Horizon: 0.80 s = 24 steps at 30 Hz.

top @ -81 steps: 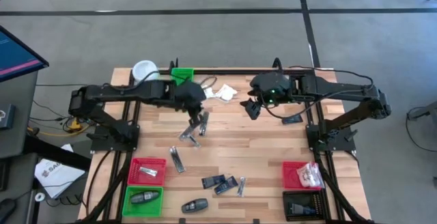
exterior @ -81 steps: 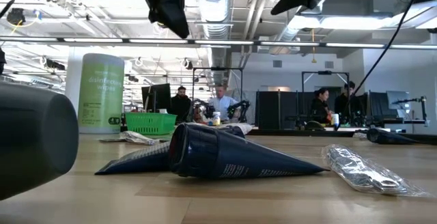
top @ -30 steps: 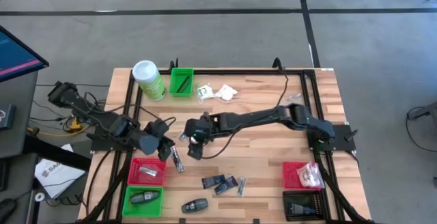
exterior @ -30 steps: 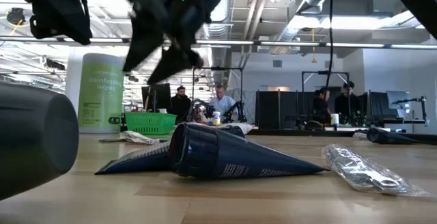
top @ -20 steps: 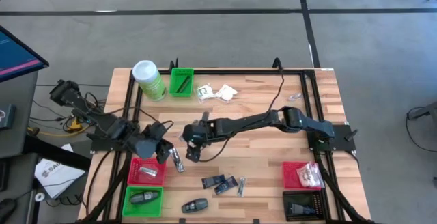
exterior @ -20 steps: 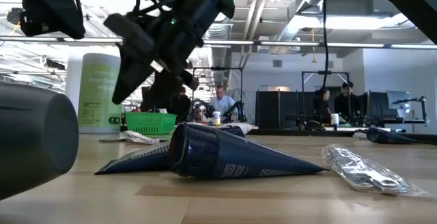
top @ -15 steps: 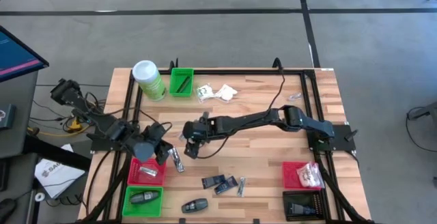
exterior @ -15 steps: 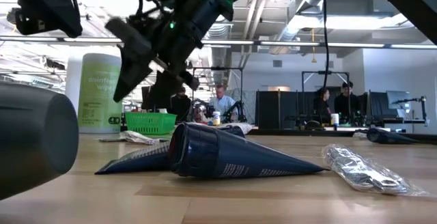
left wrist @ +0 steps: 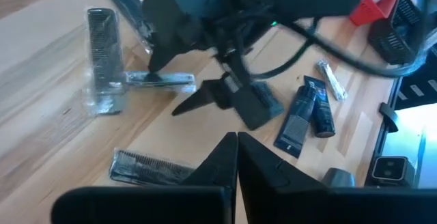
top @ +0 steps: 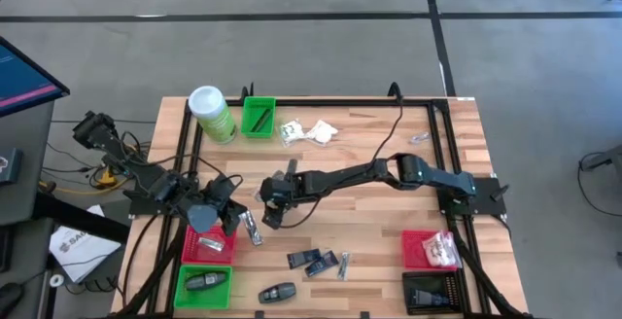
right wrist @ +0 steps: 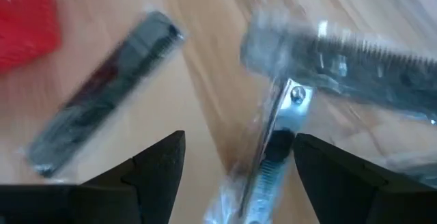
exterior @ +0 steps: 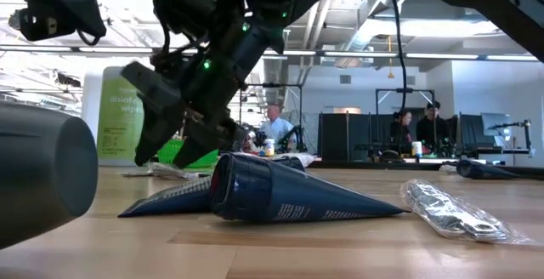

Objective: Pick & Place Travel size toiletries
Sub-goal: Put the nail cutter into the left red bin

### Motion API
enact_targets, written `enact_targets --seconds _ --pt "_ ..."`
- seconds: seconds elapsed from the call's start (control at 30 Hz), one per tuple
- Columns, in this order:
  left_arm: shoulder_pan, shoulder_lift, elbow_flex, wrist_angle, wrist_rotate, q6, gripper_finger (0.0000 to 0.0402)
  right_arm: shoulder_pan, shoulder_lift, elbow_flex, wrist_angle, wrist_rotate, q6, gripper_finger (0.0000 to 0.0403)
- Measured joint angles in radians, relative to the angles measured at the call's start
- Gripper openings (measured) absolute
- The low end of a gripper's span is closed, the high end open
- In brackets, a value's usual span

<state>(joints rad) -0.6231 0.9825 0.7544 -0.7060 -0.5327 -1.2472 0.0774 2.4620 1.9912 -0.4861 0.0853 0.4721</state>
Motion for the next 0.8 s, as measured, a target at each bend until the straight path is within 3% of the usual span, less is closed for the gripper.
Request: enact_targets --seconds 0.57,0.8 --pt "0.000 0.000 0.000 0.017 0.001 0.000 0.0004 -0.033 0.015 0.001 -0.004 -0.005 0.016 0.0263" --pt "0.001 0.000 0.000 0.018 -0.003 0.000 0.0003 -0.016 0.015 0.001 -0.025 0.002 -0.011 0.0206"
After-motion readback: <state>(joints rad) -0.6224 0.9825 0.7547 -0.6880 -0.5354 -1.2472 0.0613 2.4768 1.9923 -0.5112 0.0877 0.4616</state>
